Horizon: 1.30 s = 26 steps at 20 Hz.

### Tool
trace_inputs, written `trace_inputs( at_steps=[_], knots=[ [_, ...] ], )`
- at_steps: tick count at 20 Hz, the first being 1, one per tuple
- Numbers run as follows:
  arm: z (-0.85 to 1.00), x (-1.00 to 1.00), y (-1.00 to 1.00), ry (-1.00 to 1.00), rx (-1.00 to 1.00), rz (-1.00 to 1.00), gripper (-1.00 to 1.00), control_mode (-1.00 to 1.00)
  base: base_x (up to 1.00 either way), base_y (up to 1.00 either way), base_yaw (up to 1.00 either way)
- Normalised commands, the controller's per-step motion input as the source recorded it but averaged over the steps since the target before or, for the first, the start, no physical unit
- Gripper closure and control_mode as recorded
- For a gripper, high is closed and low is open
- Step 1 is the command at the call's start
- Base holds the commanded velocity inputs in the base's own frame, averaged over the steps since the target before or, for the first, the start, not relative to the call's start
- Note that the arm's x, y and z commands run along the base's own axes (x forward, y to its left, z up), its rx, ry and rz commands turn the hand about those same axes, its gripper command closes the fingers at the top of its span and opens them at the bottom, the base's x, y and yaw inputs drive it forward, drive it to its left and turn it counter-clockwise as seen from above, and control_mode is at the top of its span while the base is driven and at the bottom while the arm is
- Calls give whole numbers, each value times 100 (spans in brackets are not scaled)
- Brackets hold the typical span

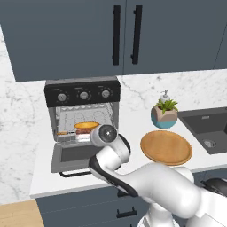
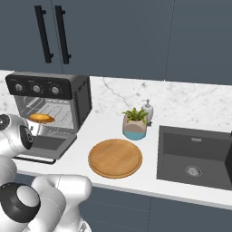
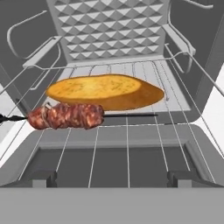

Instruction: Pick up the kebab skewer and baguette bread, and place them inside the toaster oven. Close the toaster oven door and start by setting the timer.

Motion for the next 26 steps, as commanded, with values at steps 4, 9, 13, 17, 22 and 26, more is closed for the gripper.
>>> trace_inputs(
  at_steps=[4,9,13,17,22,26],
  knots=[
    [0,-23,0,-5,-3,0,-100,-100,0,0,0],
    [0,-33,0,-3,-1,0,-100,-100,0,0,0],
    [0,-1,0,0,0,0,-100,-100,0,0,0],
    [-2,10,0,0,0,0,-100,-100,0,0,0],
    [0,15,0,0,0,0,-100,-100,0,0,0],
    [-3,14,0,0,0,0,-100,-100,0,0,0]
  ],
)
